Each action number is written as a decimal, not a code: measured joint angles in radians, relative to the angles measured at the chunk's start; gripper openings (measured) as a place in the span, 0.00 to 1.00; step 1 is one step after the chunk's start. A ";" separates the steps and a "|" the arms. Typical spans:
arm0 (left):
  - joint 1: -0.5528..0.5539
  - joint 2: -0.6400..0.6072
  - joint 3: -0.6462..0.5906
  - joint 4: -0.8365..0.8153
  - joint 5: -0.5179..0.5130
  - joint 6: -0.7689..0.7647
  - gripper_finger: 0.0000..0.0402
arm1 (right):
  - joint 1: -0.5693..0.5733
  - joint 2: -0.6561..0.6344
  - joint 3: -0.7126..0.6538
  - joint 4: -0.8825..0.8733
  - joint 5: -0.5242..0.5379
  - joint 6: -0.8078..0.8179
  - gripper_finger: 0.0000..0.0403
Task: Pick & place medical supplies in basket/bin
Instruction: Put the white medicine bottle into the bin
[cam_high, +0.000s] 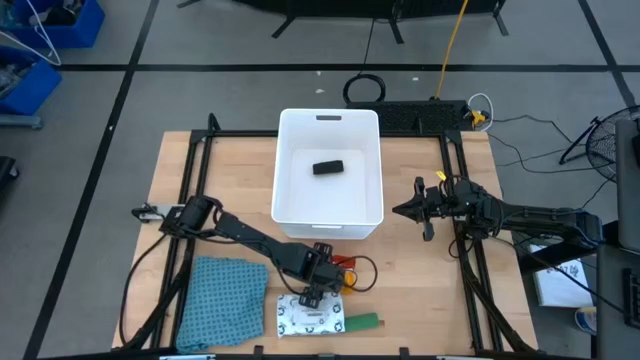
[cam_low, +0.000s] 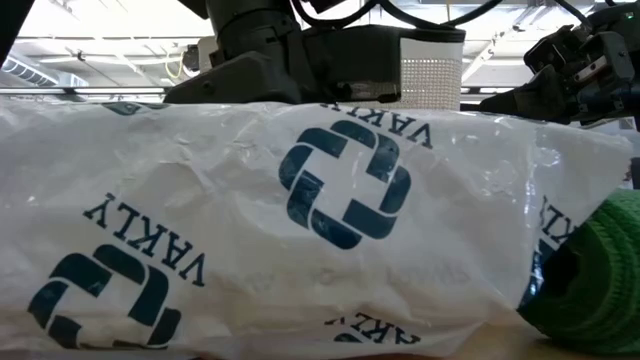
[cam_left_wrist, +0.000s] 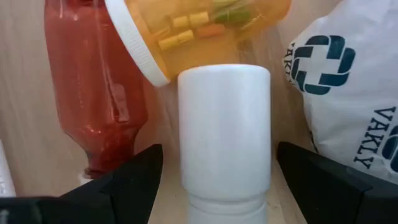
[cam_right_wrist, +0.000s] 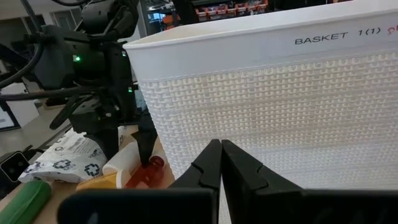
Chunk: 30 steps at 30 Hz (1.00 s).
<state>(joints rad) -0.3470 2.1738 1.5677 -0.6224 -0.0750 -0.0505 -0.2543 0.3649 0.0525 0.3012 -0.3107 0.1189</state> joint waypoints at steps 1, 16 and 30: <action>0.000 0.000 0.000 0.000 -0.001 0.000 0.80 | 0.000 0.000 0.000 0.000 0.000 -0.002 0.01; -0.008 -0.007 0.036 -0.049 0.042 0.050 0.44 | 0.000 0.000 0.000 0.000 0.000 -0.011 0.01; -0.125 -0.376 0.046 -0.148 -0.321 0.111 0.45 | 0.000 0.000 0.000 -0.007 -0.001 -0.011 0.01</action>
<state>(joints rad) -0.4715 1.7980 1.6135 -0.7703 -0.3963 0.0609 -0.2543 0.3647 0.0525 0.2941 -0.3115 0.1078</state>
